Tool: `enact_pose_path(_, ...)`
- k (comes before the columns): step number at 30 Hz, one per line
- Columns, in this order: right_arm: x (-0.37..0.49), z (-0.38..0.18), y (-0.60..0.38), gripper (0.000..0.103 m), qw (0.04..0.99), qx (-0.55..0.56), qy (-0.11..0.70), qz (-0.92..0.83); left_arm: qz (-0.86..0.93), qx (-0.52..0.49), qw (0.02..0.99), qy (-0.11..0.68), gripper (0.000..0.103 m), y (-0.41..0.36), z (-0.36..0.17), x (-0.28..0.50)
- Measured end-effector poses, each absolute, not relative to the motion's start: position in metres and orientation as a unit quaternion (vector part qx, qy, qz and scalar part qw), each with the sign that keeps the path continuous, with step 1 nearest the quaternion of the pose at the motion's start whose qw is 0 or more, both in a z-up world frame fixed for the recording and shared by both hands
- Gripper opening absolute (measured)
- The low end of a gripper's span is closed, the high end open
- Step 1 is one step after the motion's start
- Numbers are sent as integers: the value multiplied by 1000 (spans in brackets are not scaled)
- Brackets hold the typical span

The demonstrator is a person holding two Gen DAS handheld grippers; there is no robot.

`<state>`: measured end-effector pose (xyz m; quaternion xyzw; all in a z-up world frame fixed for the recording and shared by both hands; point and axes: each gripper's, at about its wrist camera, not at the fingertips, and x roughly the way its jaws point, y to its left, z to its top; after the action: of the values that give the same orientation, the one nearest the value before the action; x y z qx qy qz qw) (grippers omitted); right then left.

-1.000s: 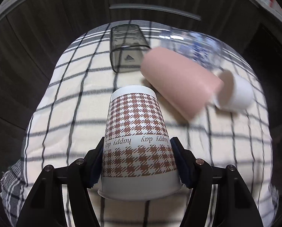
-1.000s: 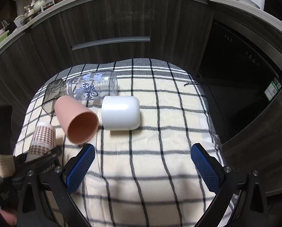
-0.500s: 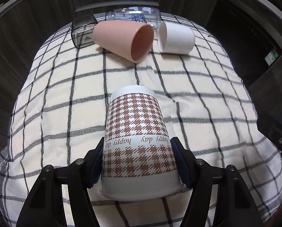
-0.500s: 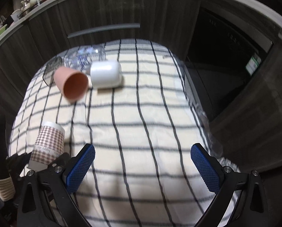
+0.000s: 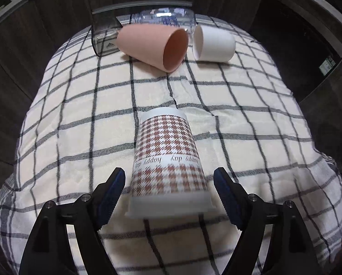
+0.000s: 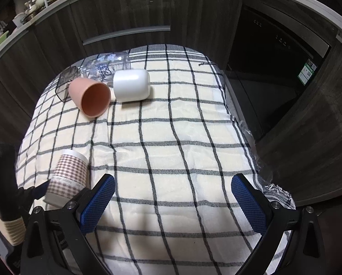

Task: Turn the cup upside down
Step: 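Lift the houndstooth cup with the left gripper toward the right gripper, then close the right gripper on the cup while the left gripper releases it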

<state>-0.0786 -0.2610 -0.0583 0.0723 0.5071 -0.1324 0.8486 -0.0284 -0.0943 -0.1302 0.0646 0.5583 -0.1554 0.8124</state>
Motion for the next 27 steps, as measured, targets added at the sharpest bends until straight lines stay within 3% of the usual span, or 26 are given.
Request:
enact_pose_path(10,-35,-24,-219,102,843,73,531,-56,-85,80,866,487,85,-38,-54,-42)
enact_pose_path(27,67,-138,-141,85,649,96,755,16,8,13,873,488,86,56,-64,10)
